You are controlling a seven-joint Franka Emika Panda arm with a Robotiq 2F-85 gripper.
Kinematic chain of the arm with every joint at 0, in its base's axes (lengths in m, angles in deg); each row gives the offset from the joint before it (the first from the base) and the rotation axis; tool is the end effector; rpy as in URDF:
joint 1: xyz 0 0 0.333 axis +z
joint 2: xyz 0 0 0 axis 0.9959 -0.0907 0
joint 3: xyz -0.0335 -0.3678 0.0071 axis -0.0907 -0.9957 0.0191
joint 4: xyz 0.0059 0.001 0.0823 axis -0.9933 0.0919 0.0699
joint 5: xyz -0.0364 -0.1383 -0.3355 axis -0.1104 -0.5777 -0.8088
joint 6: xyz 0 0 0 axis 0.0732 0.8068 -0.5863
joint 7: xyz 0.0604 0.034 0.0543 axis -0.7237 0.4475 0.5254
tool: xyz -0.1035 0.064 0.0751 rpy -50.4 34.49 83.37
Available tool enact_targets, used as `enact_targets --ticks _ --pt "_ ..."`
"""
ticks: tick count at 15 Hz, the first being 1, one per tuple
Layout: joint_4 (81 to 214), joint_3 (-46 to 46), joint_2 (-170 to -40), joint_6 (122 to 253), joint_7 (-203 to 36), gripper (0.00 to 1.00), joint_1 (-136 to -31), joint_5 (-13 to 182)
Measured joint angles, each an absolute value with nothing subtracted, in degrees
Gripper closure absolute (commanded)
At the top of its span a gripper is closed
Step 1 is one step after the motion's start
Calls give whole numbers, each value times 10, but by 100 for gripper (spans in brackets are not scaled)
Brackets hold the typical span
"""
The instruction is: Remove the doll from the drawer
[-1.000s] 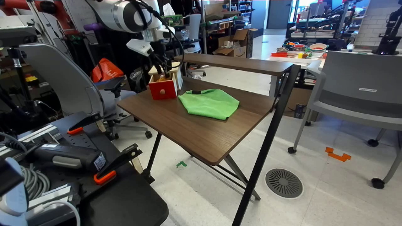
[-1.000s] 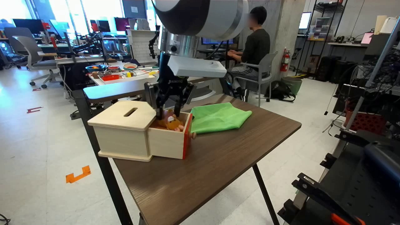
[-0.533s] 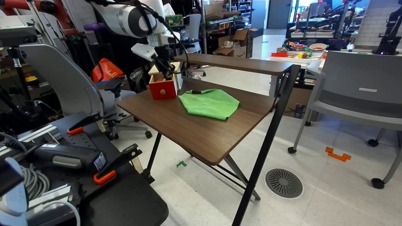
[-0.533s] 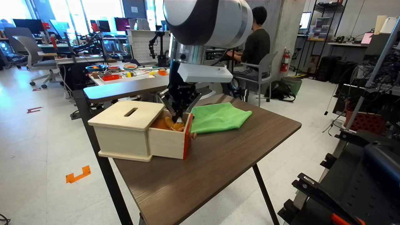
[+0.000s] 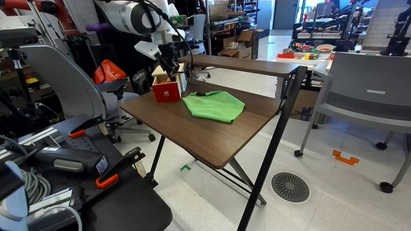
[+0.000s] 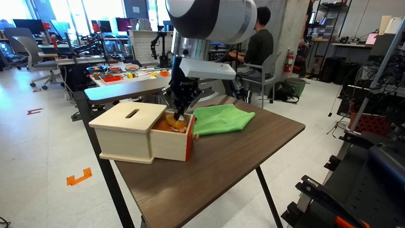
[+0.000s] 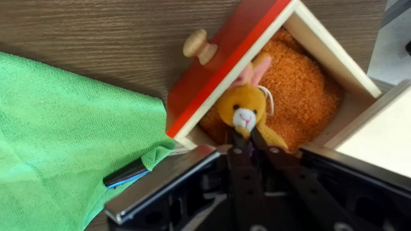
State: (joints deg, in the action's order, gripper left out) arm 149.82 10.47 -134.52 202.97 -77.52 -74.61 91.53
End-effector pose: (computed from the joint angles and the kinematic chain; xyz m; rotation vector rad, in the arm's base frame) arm 0.6979 0.1949 0.1895 -2.9804 -0.0141 -0.2152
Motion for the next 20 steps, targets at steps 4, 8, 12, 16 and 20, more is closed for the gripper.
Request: enact_targets --ticks 4,8,12,16,20 --pt "1511 105 -1312 2023 -777 98 -749 915" --pt "1562 93 -1256 2003 -780 98 -768 915" --pt "1654 54 -1191 2002 -781 98 -793 913" --pt "1732 22 -1157 2004 -783 98 -820 913" --pt "1779 14 -1157 2016 -783 98 -832 913"
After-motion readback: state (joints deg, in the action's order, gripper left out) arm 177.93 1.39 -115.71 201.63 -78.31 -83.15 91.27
